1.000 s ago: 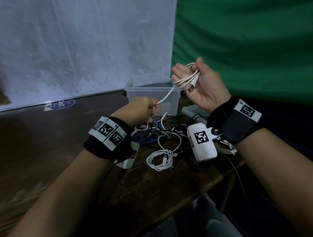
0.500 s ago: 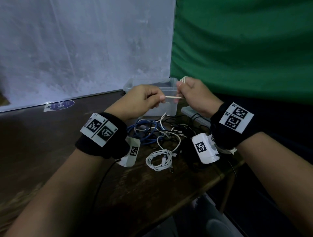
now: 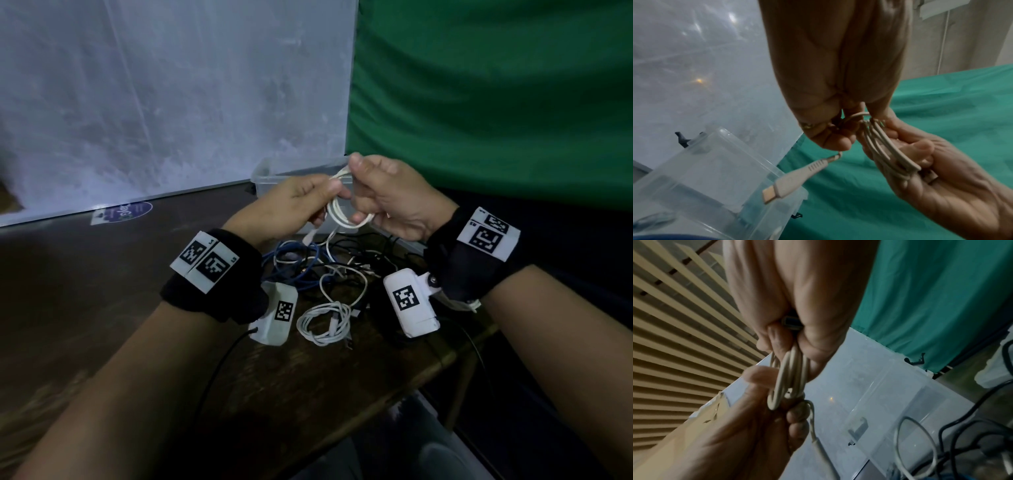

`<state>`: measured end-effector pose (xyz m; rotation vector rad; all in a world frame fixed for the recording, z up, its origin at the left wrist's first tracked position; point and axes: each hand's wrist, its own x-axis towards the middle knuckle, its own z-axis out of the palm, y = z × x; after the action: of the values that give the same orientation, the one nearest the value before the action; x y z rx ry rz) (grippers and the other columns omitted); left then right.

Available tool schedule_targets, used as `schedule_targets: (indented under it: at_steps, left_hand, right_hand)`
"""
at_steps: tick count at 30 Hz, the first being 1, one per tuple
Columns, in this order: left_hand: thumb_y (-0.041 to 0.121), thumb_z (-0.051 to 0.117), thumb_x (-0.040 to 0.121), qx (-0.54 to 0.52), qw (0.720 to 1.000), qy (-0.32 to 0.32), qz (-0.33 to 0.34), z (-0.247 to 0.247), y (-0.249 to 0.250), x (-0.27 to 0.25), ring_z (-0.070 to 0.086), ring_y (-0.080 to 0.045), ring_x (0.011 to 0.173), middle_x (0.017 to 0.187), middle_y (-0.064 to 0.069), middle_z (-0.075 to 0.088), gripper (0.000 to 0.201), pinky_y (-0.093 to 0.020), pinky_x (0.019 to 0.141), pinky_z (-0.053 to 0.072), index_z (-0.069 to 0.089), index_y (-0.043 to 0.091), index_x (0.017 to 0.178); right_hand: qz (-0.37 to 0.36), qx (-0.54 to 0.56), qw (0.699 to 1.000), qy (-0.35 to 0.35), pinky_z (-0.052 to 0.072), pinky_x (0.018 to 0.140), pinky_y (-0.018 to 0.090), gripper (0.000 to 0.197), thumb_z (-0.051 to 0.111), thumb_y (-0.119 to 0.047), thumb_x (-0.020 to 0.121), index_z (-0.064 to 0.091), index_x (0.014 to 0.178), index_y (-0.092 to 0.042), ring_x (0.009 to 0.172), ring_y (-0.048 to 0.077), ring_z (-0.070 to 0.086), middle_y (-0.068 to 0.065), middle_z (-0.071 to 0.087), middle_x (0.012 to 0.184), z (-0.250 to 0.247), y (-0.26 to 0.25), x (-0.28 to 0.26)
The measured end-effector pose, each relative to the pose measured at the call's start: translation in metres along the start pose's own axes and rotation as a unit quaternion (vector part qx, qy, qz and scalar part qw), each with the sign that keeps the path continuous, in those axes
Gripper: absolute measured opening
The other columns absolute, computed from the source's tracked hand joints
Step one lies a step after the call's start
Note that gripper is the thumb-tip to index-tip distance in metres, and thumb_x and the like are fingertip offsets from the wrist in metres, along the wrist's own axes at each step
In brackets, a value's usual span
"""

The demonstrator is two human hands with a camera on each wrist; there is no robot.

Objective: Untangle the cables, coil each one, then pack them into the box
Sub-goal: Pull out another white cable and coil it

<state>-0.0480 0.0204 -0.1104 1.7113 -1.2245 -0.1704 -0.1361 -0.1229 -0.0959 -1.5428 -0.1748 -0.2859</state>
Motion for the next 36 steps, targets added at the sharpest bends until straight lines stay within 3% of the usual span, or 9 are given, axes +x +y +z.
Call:
schedule_targets:
  at_steps: [3, 6, 10, 14, 17, 21, 26, 31, 36]
  left_hand:
    - [0.024, 0.043, 0.1, -0.006, 1.0, 0.016, 0.003, 0.001, 0.002, 0.001, 0.045, -0.01, 0.06, 0.069, -0.007, 0.047, 0.023, -0.023, 0.064, 0.041, 0.057, 0.017, 0.083]
    - [0.023, 0.042, 0.1, 0.005, 0.999, 0.042, -0.006, 0.001, 0.003, 0.002, 0.043, -0.011, 0.055, 0.062, -0.007, 0.045, 0.025, -0.02, 0.056, 0.039, 0.052, 0.015, 0.078]
    - [0.025, 0.045, 0.099, 0.032, 0.995, 0.092, -0.011, -0.002, 0.005, 0.002, 0.04, -0.004, 0.044, 0.054, 0.0, 0.045, 0.028, -0.016, 0.048, 0.036, 0.054, 0.014, 0.075]
    - [0.023, 0.044, 0.099, 0.013, 0.996, 0.083, -0.023, -0.006, 0.005, 0.001, 0.043, -0.004, 0.044, 0.053, -0.001, 0.048, 0.027, -0.014, 0.049, 0.039, 0.061, 0.006, 0.088]
    - [0.014, 0.044, 0.099, -0.018, 0.997, 0.076, -0.025, -0.01, 0.005, 0.001, 0.049, -0.005, 0.046, 0.06, -0.007, 0.052, 0.021, -0.014, 0.051, 0.043, 0.058, 0.003, 0.088]
    - [0.005, 0.05, 0.095, 0.003, 0.996, 0.076, -0.041, -0.008, 0.005, -0.001, 0.053, -0.001, 0.047, 0.064, -0.008, 0.057, 0.015, -0.011, 0.054, 0.047, 0.062, 0.007, 0.087]
    - [0.001, 0.062, 0.087, 0.036, 0.994, 0.089, -0.049, -0.006, 0.003, -0.001, 0.056, 0.0, 0.047, 0.063, -0.005, 0.061, 0.009, -0.011, 0.056, 0.05, 0.067, 0.007, 0.083]
    - [-0.004, 0.062, 0.085, -0.009, 0.988, 0.132, -0.075, -0.002, 0.004, -0.002, 0.057, -0.004, 0.042, 0.06, -0.012, 0.061, 0.015, -0.016, 0.052, 0.053, 0.057, 0.003, 0.073]
    - [-0.006, 0.056, 0.089, -0.091, 0.964, 0.236, -0.078, -0.003, 0.001, 0.007, 0.057, -0.004, 0.04, 0.044, 0.002, 0.058, 0.026, -0.016, 0.047, 0.051, 0.044, 0.008, 0.071]
  right_hand:
    - [-0.026, -0.026, 0.999, 0.034, 0.049, 0.05, 0.025, 0.026, 0.041, -0.023, 0.101, 0.045, 0.077, -0.012, 0.038, 0.005, 0.031, -0.01, 0.038, 0.044, -0.001, 0.004, 0.005]
    - [-0.07, -0.108, 0.989, 0.067, 0.054, 0.059, 0.031, 0.019, 0.043, -0.017, 0.1, 0.052, 0.085, -0.012, 0.043, 0.009, 0.044, -0.001, 0.041, 0.054, -0.006, 0.01, 0.01]
    - [-0.108, -0.266, 0.955, 0.075, 0.043, 0.051, 0.014, 0.017, 0.044, -0.016, 0.1, 0.057, 0.106, -0.007, 0.057, 0.014, 0.063, 0.002, 0.053, 0.063, -0.01, 0.013, 0.009]
    - [-0.117, -0.324, 0.936, 0.078, 0.043, 0.048, 0.015, 0.018, 0.042, -0.015, 0.101, 0.053, 0.092, -0.006, 0.054, 0.015, 0.064, 0.005, 0.054, 0.06, -0.009, 0.01, 0.008]
    - [-0.099, -0.304, 0.944, 0.086, 0.046, 0.044, 0.019, 0.02, 0.04, -0.016, 0.101, 0.048, 0.085, -0.007, 0.045, 0.013, 0.059, 0.008, 0.051, 0.06, -0.01, 0.009, 0.008]
    - [-0.068, -0.211, 0.969, 0.106, 0.055, 0.045, 0.034, 0.025, 0.039, -0.017, 0.101, 0.047, 0.079, -0.011, 0.044, 0.016, 0.053, 0.009, 0.047, 0.061, -0.008, 0.009, 0.007]
    - [-0.057, -0.171, 0.977, 0.113, 0.044, 0.035, 0.019, 0.025, 0.037, -0.015, 0.102, 0.046, 0.079, -0.01, 0.038, 0.014, 0.052, 0.01, 0.047, 0.064, -0.004, 0.009, 0.005]
    - [-0.043, -0.136, 0.984, 0.105, 0.049, 0.036, 0.024, 0.026, 0.038, -0.015, 0.102, 0.048, 0.078, -0.01, 0.039, 0.01, 0.051, 0.008, 0.049, 0.069, -0.001, 0.01, 0.005]
    - [-0.01, -0.107, 0.991, 0.077, 0.054, 0.04, 0.031, 0.025, 0.039, -0.018, 0.102, 0.05, 0.08, -0.01, 0.044, 0.014, 0.057, 0.006, 0.05, 0.08, 0.003, 0.013, 0.002]
